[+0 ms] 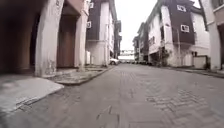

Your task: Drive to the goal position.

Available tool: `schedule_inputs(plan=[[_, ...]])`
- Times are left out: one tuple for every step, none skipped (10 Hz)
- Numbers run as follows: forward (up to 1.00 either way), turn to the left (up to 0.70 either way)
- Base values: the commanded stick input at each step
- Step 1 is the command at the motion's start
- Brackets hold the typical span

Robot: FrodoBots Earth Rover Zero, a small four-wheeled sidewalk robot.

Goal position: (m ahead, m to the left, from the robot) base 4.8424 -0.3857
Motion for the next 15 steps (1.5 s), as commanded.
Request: schedule_inputs(plan=[[0.70,0.00],[0.70,0.00],[0.70,0.00],[0.70,0.00],[0.70,0.00],[0.70,0.00],[0.70,0.00],[0.70,0.00],[0.70,0.00],[0.70,0.00],[0.70,0.00],[0.70,0.00],[0.70,0.00],[0.70,0.00],[0.70,0.00]])
